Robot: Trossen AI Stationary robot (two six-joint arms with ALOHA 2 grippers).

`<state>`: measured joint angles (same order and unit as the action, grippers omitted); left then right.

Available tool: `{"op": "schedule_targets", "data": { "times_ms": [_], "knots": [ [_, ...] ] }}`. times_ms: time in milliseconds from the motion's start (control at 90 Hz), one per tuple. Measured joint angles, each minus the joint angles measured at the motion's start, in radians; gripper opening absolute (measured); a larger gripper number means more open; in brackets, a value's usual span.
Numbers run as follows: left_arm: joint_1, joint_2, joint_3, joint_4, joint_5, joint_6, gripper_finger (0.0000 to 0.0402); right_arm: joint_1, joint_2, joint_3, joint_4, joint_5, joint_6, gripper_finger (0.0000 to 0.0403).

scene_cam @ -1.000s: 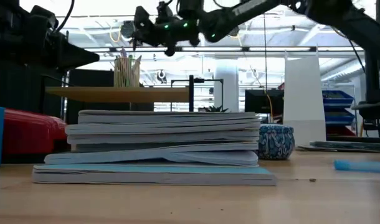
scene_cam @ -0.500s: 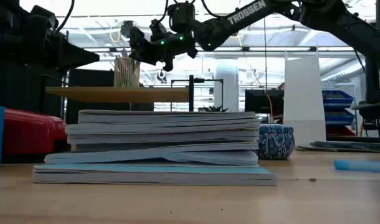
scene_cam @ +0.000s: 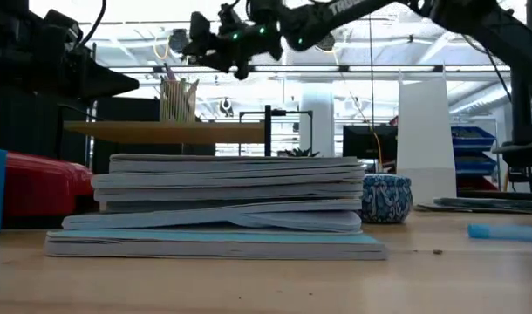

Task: Stock shelves
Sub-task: Put the blue pen into the gold pen holder on the shelf

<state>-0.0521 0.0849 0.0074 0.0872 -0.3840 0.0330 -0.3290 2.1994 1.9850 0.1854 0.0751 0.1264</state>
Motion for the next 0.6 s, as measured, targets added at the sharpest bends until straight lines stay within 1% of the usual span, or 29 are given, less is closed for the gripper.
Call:
{"op": "schedule_targets", "data": {
  "times_ms": [78,167,244,333,489,600],
  "knots": [
    [0.000,0.000,0.000,0.001,0.000,-0.001,0.0022,0.011,-0.033,0.000,-0.082,-0.002,0.048,0.0211],
    [0.000,0.000,0.000,0.010,0.000,-0.036,0.0022,0.025,-0.055,0.000,-0.104,-0.003,0.108,0.0212],
    [0.000,0.000,0.000,0.003,0.000,-0.050,0.0022,0.039,-0.061,0.000,-0.105,-0.008,0.113,0.0212],
    [0.000,0.000,0.000,0.001,-0.005,-0.045,0.0022,0.053,-0.066,0.000,-0.098,-0.054,0.112,0.0212],
    [0.000,0.000,0.000,0.001,-0.014,-0.052,0.0022,0.069,-0.108,0.000,-0.144,-0.190,0.112,0.0212],
    [0.000,0.000,0.000,0.002,-0.018,-0.060,0.0022,0.081,-0.132,0.000,-0.198,-0.208,0.035,0.0212]
  ]
}}
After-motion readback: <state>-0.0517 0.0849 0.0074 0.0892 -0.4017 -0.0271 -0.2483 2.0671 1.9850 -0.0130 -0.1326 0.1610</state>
